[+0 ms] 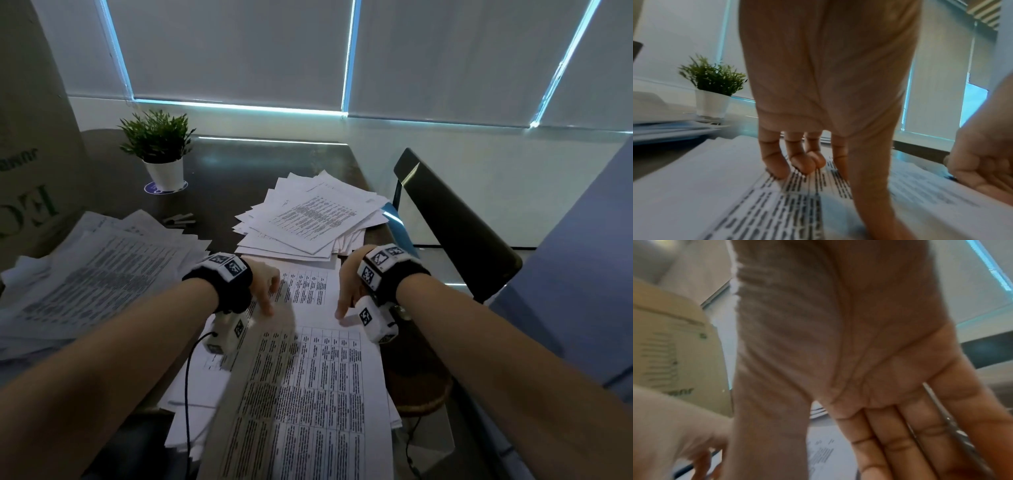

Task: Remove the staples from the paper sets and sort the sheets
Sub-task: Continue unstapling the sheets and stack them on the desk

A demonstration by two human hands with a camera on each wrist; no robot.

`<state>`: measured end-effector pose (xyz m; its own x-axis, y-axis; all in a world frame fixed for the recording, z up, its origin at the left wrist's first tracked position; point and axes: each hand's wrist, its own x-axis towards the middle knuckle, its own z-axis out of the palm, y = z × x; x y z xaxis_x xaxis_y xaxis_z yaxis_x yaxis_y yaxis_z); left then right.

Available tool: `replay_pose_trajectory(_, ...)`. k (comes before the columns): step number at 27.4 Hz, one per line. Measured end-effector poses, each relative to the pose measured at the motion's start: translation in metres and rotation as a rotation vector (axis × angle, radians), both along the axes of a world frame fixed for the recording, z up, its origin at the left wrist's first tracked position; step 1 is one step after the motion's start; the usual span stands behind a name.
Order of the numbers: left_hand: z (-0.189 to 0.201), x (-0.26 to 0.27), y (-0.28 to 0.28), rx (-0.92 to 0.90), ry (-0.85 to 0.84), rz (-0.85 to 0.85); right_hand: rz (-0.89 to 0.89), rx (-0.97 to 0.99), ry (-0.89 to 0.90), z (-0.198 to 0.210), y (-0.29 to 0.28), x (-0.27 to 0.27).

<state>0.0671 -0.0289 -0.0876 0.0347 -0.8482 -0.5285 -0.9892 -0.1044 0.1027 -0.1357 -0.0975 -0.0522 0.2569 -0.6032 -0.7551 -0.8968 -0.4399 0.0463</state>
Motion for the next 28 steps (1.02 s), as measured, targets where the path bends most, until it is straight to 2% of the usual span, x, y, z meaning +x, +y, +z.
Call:
replay_pose_trajectory(4, -0.003, -0.002, -0.001, 0.004, 0.030, 0.019, 0.081, -0.259, 0.146, -0.033, -0.026, 0.008)
replay_pose_trajectory(5, -0.003, -0.003, -0.002, -0.016, 0.061, 0.031, 0.122, -0.308, 0.128, -0.041, -0.033, 0.004)
replay_pose_trajectory(7, -0.004, -0.005, -0.004, -0.123, 0.157, 0.097, 0.148, -0.376, -0.040, -0.036, -0.034, 0.000)
replay_pose_trajectory(10, -0.012, 0.004, -0.011, -0.321, 0.392, 0.316, 0.047, -0.419, -0.405, -0.004, -0.020, 0.000)
replay_pose_trajectory(12, -0.026, 0.024, -0.024, -0.362, 0.640, 0.460, -0.156, -0.441, -0.750, 0.005, -0.028, -0.004)
replay_pose_trajectory(14, -0.043, 0.042, -0.035, -0.315, 0.847, 0.554, -0.375, -0.485, -1.091, 0.006, -0.042, -0.008)
replay_pose_trajectory(16, -0.026, 0.034, -0.019, -0.268, 0.971, 0.573, -0.598, -0.529, -1.375, 0.000, -0.059, -0.014)
replay_pose_trajectory(18, -0.005, 0.024, -0.007, -0.400, 1.087, 0.644, -0.767, -0.436, -1.562, -0.006, -0.070, -0.019)
replay_pose_trajectory(19, -0.001, 0.027, -0.009, -0.526, 1.148, 0.709, -0.816, -0.292, -1.608, -0.005, -0.067, -0.020)
replay_pose_trajectory(20, 0.004, 0.031, -0.013, -0.638, 1.220, 0.762, -0.850, -0.133, -1.556, -0.010, -0.066, -0.021)
replay_pose_trajectory(21, 0.010, 0.034, -0.018, -0.707, 1.279, 0.787, -0.856, 0.001, -1.418, -0.011, -0.058, -0.022)
replay_pose_trajectory(23, 0.023, 0.040, -0.029, -0.779, 1.314, 0.805, -0.703, 0.126, -1.069, -0.022, -0.057, -0.024)
replay_pose_trajectory(24, 0.027, 0.043, -0.036, -0.820, 1.286, 0.800, -0.652, 0.158, -1.025, -0.027, -0.059, -0.023)
replay_pose_trajectory(26, 0.034, 0.042, -0.047, -0.868, 1.229, 0.811, -0.728, 0.174, -1.177, -0.035, -0.063, -0.017)
replay_pose_trajectory(28, 0.032, 0.040, -0.056, -0.818, 1.115, 0.886, -0.937, 0.191, -1.348, -0.033, -0.063, -0.009)
